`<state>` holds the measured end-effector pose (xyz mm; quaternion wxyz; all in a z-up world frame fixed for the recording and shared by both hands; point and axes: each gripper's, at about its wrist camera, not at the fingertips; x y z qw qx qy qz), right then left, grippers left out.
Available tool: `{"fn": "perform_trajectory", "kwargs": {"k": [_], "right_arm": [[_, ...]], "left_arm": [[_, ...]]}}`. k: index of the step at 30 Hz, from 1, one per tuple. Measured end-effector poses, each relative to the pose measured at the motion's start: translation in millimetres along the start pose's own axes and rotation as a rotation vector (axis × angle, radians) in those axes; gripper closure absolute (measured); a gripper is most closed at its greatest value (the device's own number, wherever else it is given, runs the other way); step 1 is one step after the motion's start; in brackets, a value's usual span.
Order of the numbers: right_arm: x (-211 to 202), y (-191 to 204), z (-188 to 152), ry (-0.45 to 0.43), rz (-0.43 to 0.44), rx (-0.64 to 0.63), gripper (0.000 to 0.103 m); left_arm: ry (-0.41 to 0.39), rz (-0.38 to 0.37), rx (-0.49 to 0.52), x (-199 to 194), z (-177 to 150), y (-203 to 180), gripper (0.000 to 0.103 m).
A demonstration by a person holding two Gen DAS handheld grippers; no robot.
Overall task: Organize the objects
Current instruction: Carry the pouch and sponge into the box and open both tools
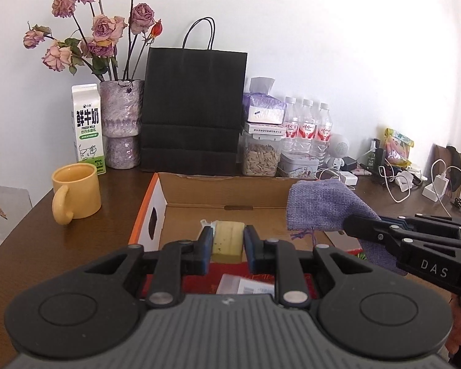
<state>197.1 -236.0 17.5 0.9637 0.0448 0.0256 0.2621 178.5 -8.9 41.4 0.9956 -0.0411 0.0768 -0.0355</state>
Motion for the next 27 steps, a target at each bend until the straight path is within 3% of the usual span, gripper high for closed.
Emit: {"fn": "perform_trajectory", "kwargs": {"k": [17, 27], "right_arm": [[86.2, -35.1, -1.6, 0.060, -0.136, 0.002, 0.095], [96.6, -45.3, -20.0, 0.131, -0.167, 0.003, 0.094]], "left_arm": [[0.036, 0.007, -0.023, 101.2, 8.2, -13.9, 0.081], [0.071, 0.020, -0.009, 116.6, -7.2, -15.9, 0.081]]}}
Point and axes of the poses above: each gripper's, at about its wrist camera, not at the fingertips, and x roughly the way its jaws point, y to its left, z to its top, and after that the axes turned 15 degrees about -y, right-handed
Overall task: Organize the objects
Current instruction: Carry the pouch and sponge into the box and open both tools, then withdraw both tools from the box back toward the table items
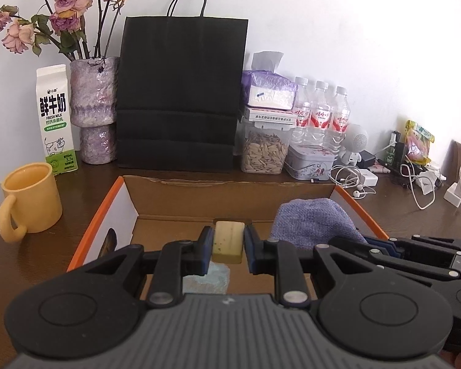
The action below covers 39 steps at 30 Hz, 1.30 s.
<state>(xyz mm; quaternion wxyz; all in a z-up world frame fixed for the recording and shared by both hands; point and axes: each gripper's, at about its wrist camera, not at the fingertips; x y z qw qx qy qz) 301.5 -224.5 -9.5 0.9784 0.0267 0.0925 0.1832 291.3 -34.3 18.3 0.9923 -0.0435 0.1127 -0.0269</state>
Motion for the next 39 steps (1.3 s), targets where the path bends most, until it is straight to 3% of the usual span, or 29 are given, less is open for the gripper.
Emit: {"fn": "perform_trajectory", "kwargs": {"k": [4, 6, 7, 8, 9, 10, 11, 15, 28, 39], "right_arm": [[1.4, 0.7, -2.4, 0.013, 0.003, -0.005, 0.090], [1.0, 0.5, -2.8, 0.013, -0.005, -0.006, 0.079], [0.1, 0.7, -3.2, 0.011, -0.013, -0.011, 0.066], [-0.5, 0.8, -3.5, 0.012, -0.020, -0.014, 0.046], [-1.0, 0.8, -3.5, 0.011, -0.027, -0.016, 0.037], [-2.0, 1.2, -3.3, 0.006, -0.037, -0.021, 0.024], [-3.1, 1.3, -2.5, 0.000, -0.049, -0.027, 0.014], [-4.8, 0.5, -1.9, -0.006, -0.063, -0.032, 0.004], [-13.1, 0.4, 0.3, -0.023, -0.059, -0.032, 0.002], [-43.2, 12.3, 5.6, -0.041, -0.038, -0.065, 0.000]], "left_arm": [[0.003, 0.005, 0.001, 0.9, -1.8, 0.4, 0.080], [-0.001, 0.003, -0.003, -0.2, -1.9, 0.8, 0.077], [-0.005, 0.009, -0.004, -0.4, -1.8, 1.3, 0.070], [-0.006, 0.014, -0.006, -0.6, -1.3, 1.3, 0.039], [-0.012, 0.024, -0.007, -1.1, -1.1, 1.6, 0.003], [-0.033, 0.047, -0.004, -3.1, -0.9, 1.4, 0.000], [-0.059, 0.071, 0.001, -5.4, -0.7, 0.9, 0.000], [-0.052, 0.087, -0.001, -4.5, 2.1, 2.5, 0.000], [-0.052, 0.082, 0.009, -11.4, 3.8, 1.9, 0.000], [-0.076, 0.078, 0.013, -44.3, 9.4, 5.4, 0.000]]}}
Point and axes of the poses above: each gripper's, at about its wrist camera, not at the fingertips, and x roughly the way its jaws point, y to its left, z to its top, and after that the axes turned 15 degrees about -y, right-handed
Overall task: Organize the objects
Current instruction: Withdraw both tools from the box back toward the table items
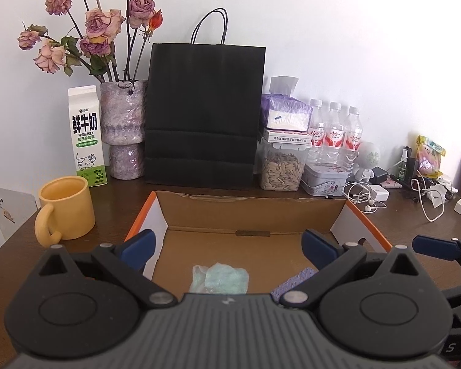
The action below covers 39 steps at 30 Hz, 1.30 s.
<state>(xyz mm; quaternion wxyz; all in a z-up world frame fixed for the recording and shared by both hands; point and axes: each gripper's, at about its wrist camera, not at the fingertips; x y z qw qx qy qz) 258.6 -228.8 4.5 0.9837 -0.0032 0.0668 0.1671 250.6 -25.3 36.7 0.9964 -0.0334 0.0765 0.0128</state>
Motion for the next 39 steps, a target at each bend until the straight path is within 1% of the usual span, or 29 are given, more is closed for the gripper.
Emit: {"fn": "perform_trajectory", "kwargs": {"k": [7, 15, 26, 34, 39], "right_arm": [[-30.4, 2.3, -0.3, 0.002, 0.018, -0.008, 0.000], [-68.4, 2.1, -12.7, 0.034, 0.017, -0.030, 0.000], [-119.6, 13.5, -32.6, 0.075, 0.016, -0.057, 0.000], [-137.1, 21.5, -53.0, 0.120, 0.014, -0.026, 0.000], [-146.9, 22.2, -61.0, 0.133, -0.003, -0.014, 0.000]], "left_arm": [[0.002, -0.007, 0.034, -30.1, -0.2, 5.3, 0.000], [0.026, -0.009, 0.049, -65.1, -9.6, 17.8, 0.000], [0.083, 0.009, 0.043, -106.5, -37.7, 41.1, 0.000], [0.154, 0.027, 0.026, -128.0, -64.7, 61.6, 0.000], [0.174, 0.044, 0.005, -144.4, -75.9, 74.9, 0.000]]}}
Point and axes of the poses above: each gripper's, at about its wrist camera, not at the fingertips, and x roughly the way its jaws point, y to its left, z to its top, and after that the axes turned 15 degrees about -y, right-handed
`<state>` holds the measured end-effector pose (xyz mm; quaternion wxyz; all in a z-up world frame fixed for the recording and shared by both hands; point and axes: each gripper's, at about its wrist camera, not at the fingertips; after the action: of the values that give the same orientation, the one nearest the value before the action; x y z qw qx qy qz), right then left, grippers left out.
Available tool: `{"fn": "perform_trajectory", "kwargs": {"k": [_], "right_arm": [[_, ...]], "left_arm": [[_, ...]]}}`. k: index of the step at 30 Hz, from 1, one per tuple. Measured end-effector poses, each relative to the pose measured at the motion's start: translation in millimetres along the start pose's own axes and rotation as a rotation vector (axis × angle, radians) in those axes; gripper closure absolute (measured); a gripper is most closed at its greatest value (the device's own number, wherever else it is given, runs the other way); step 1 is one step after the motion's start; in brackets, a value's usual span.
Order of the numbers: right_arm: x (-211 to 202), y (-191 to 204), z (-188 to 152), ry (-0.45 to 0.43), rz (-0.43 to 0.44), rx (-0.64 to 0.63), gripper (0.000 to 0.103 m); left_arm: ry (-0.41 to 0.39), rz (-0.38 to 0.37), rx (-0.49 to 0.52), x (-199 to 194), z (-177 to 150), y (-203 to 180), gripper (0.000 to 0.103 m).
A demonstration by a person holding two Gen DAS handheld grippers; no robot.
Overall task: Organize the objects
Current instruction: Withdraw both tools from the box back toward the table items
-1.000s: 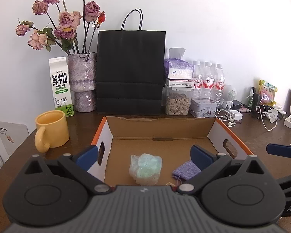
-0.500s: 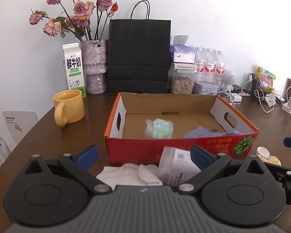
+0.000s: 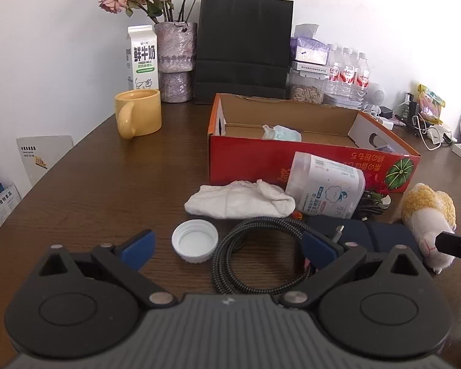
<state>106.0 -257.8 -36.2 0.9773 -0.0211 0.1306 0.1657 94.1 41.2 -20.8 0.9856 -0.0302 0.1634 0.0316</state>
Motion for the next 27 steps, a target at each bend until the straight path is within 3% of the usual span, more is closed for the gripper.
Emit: {"fn": "perform_trajectory", "kwargs": {"k": [17, 27], "right_arm": [[-7.3, -12.2, -0.9, -0.015, -0.050, 0.032, 0.000], [-6.9, -26.3, 1.7, -0.027, -0.106, 0.045, 0.000]], "left_arm": [[0.016, 0.139, -0.016, 11.8, -8.9, 36.8, 0.000], [0.033, 0.140, 0.008, 23.3, -15.0, 44.7, 0.001]]}}
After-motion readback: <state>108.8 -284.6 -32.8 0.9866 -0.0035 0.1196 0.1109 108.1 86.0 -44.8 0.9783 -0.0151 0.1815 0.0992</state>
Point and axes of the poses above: each gripper's, at about its wrist camera, not at the fingertips, and x roughly the way its jaws point, y to its left, z to its top, and after that the axes turned 15 degrees about -y, right-handed
